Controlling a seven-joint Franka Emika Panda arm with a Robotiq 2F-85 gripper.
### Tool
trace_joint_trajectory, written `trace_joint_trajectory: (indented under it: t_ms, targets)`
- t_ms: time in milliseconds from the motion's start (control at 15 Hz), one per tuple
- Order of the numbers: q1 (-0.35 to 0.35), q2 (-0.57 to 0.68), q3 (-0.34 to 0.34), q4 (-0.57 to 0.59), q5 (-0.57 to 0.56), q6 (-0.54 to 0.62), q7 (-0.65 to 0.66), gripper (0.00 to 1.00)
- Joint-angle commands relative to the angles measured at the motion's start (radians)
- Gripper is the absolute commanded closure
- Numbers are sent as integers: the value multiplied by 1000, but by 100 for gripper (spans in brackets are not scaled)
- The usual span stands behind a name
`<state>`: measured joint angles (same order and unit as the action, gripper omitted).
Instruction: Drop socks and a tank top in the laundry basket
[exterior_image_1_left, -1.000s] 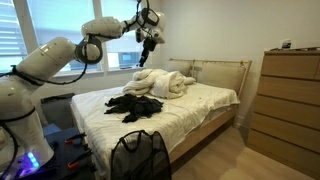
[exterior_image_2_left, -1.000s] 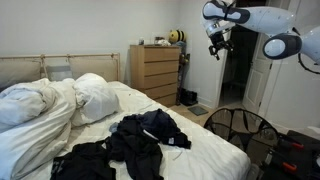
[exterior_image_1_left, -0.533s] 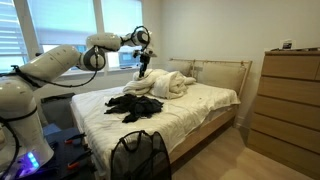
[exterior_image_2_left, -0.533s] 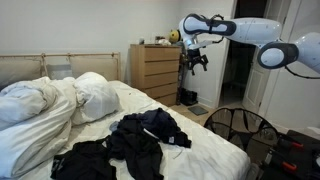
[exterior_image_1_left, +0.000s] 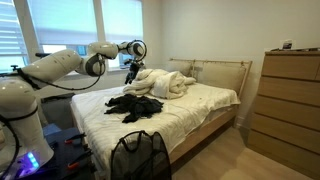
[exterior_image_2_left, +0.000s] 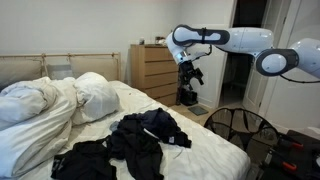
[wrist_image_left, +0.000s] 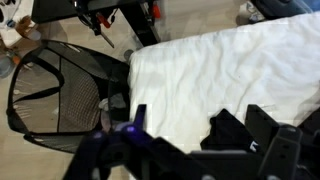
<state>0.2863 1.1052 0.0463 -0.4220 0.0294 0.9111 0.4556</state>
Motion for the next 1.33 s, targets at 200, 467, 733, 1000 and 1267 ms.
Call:
trace_joint_trajectory:
  t_ms: [200,467,733,1000,1267]
  targets:
    - [27,58,3,71,-36,-162,-222,0]
    - [57,10,-11,-35,-155,-144,-416,0]
    - [65,90,-17,95,-160,-198,-444,0]
    - [67,89,-18,95,-165,-197,-446,0]
    - [46,93,11,76,-111,-62,-304,0]
